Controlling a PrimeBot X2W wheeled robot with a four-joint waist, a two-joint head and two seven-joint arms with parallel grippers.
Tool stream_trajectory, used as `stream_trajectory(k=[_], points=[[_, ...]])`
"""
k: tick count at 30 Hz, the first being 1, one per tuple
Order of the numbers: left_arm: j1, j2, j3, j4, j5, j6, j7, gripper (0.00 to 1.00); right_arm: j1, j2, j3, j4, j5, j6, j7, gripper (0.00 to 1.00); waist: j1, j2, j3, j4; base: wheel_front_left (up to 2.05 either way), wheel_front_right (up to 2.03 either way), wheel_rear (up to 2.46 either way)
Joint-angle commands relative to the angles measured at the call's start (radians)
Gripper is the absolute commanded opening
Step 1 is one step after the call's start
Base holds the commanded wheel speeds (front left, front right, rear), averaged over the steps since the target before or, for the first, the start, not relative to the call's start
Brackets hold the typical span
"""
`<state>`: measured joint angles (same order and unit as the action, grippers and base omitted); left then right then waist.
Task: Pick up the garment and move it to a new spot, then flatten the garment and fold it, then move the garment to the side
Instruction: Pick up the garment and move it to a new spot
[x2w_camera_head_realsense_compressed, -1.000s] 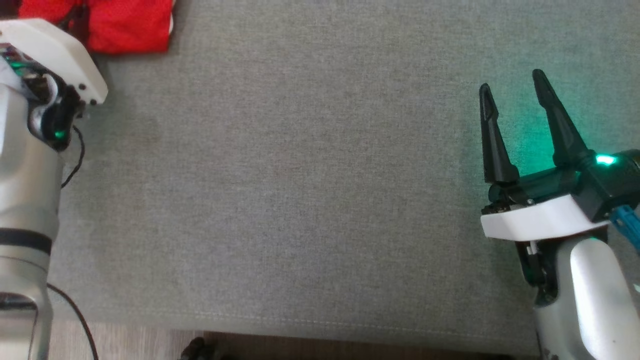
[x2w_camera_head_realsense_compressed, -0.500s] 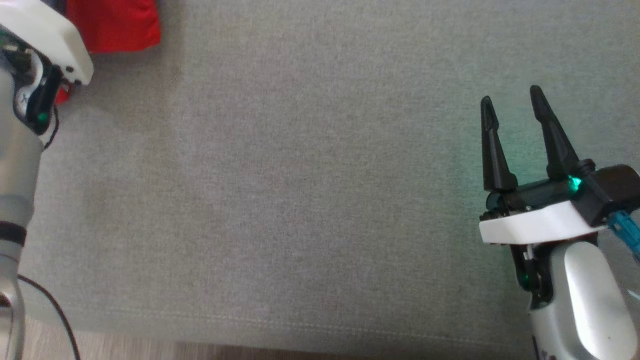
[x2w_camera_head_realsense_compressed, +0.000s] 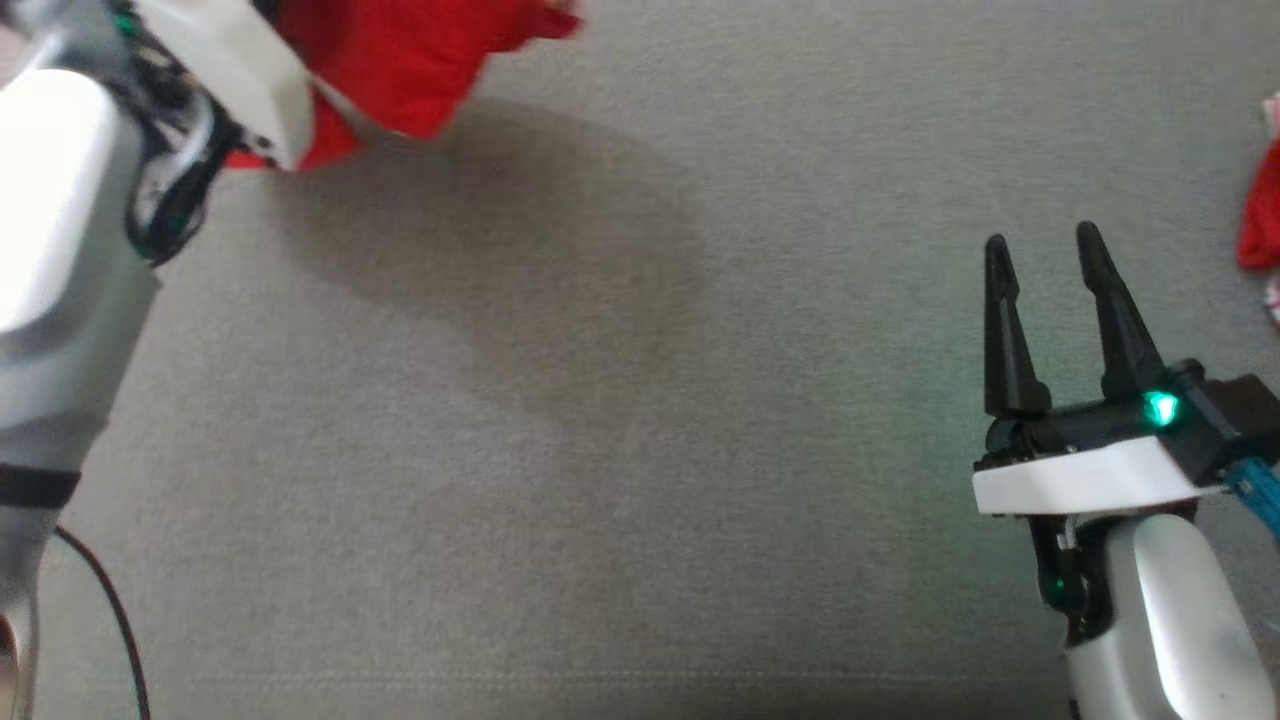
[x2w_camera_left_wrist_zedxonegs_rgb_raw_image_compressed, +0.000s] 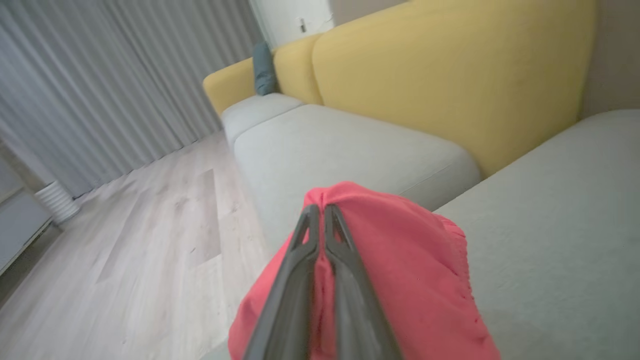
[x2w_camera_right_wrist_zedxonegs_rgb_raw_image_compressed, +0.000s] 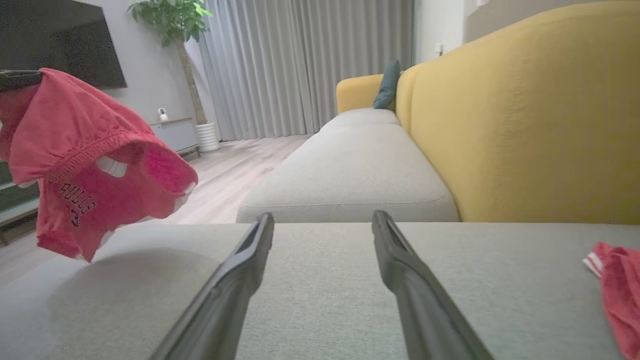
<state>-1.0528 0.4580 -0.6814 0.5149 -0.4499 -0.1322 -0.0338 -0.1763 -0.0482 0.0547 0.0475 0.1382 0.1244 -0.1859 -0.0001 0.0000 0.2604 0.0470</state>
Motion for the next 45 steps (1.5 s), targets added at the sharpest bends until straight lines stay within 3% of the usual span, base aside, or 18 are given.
stream_trajectory(k=[1, 7, 11, 18, 24, 29, 34, 40, 41, 42, 45], points=[[-0.046, 0.054, 0.021, -0.061, -0.011, 0.002, 0.008, 0.0, -0.003, -0.002, 0.014, -0.025, 0.008, 0.006, -0.011, 1.0, 0.0001, 0.0, -0.028, -0.033, 0.0, 0.0, 0.0], [0.036, 0.068, -0.042, -0.269, -0.081, 0.002, 0.079, 0.0, 0.021, -0.002, -0.017, -0.011, 0.021, 0.006, -0.026, 1.0, 0.0001, 0.0, -0.061, -0.1, 0.0, 0.0, 0.0], [0.119, 0.064, -0.06, -0.406, -0.114, 0.026, 0.104, 0.0, 0.037, -0.002, -0.045, -0.002, 0.027, 0.006, -0.033, 1.0, 0.0001, 0.0, -0.065, -0.134, 0.0, 0.0, 0.0], [0.271, -0.016, -0.147, -0.48, -0.152, 0.066, 0.128, 0.0, 0.033, -0.002, -0.045, -0.001, 0.04, 0.006, -0.045, 1.0, 0.0001, 0.0, -0.026, -0.181, 0.0, 0.0, 0.0], [0.316, -0.12, -0.174, -0.325, -0.171, 0.09, 0.068, 0.0, 0.012, -0.002, -0.016, 0.006, 0.052, 0.006, -0.054, 1.0, 0.0001, 0.0, 0.021, -0.215, 0.0, 0.0, 0.0], [0.28, -0.19, -0.132, -0.122, -0.16, 0.131, -0.055, 0.0, -0.005, -0.002, 0.008, 0.019, 0.062, 0.006, -0.061, 1.0, 0.0001, 0.0, 0.053, -0.248, 0.0, 0.0, 0.0], [0.222, -0.228, -0.101, 0.024, -0.143, 0.163, -0.138, 0.0, -0.016, -0.002, 0.017, 0.033, 0.064, 0.006, -0.065, 1.0, 0.0001, 0.0, 0.07, -0.273, 0.0, 0.0, 0.0], [0.152, -0.279, -0.078, 0.217, -0.15, 0.187, -0.159, 0.01, -0.022, -0.002, 0.031, 0.052, 0.068, 0.006, -0.07, 1.0, 0.0001, 0.0, 0.082, -0.298, 0.0, 0.0, 0.0], [0.145, -0.287, -0.079, 0.244, -0.152, 0.185, -0.16, 0.31, -0.023, -0.002, 0.034, 0.055, 0.068, 0.006, -0.07, 1.0, 0.0001, 0.0, 0.083, -0.3, 0.0, 0.0, 0.0], [0.134, -0.3, -0.08, 0.283, -0.152, 0.178, -0.173, 1.0, -0.025, -0.002, 0.036, 0.06, 0.069, 0.006, -0.072, 1.0, 0.0001, 0.0, 0.084, -0.302, 0.0, 0.0, 0.0], [0.129, -0.319, -0.08, 0.322, -0.154, 0.162, -0.195, 1.0, -0.024, -0.002, 0.031, 0.068, 0.067, 0.006, -0.073, 1.0, 0.0001, 0.0, 0.076, -0.292, 0.0, 0.0, 0.0]])
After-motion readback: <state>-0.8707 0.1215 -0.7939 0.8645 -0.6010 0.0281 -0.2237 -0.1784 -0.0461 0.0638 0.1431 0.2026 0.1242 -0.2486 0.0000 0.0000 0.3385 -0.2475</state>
